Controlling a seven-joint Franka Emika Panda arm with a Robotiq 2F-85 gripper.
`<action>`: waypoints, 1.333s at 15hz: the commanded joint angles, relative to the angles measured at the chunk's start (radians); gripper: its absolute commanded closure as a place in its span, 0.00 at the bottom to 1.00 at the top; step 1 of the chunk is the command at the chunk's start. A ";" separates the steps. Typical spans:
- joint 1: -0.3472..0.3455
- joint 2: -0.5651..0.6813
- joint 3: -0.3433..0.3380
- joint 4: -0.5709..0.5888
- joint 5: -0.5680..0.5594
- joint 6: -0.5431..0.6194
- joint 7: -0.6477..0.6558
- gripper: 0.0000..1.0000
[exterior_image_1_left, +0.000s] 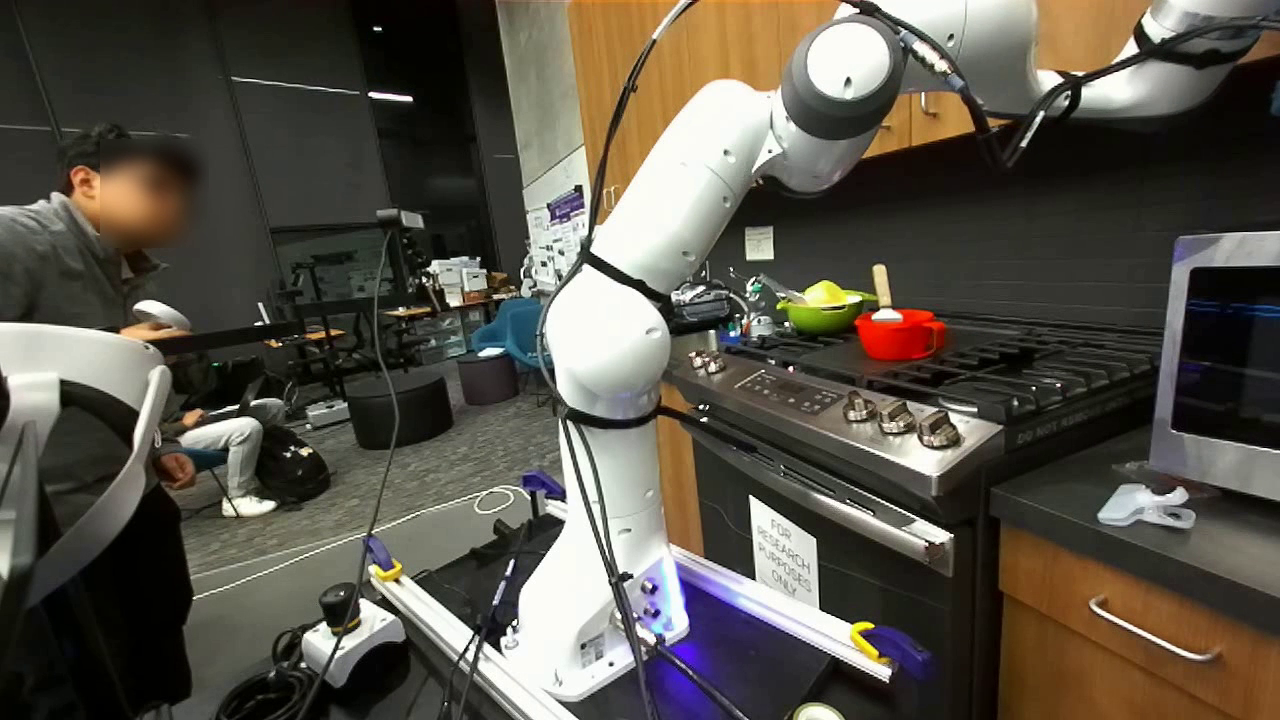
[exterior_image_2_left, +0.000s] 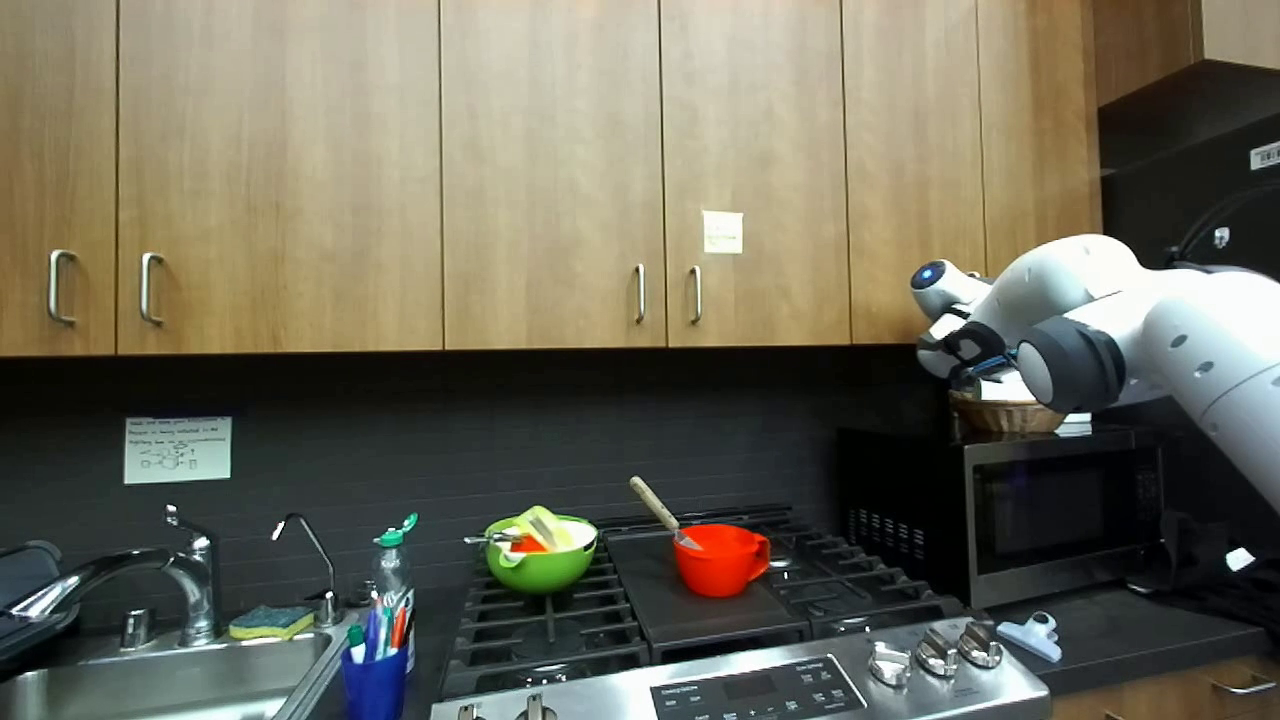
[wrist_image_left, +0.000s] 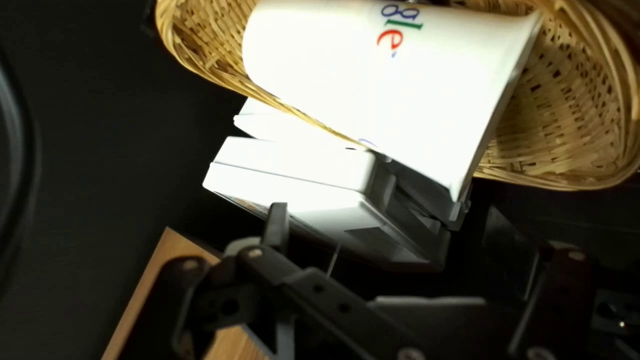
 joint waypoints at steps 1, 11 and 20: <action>-0.004 -0.007 -0.003 -0.010 -0.003 0.003 -0.010 0.00; -0.021 0.033 0.008 0.048 0.029 -0.169 -0.020 0.00; -0.010 0.129 -0.077 0.146 -0.065 -0.186 0.079 0.00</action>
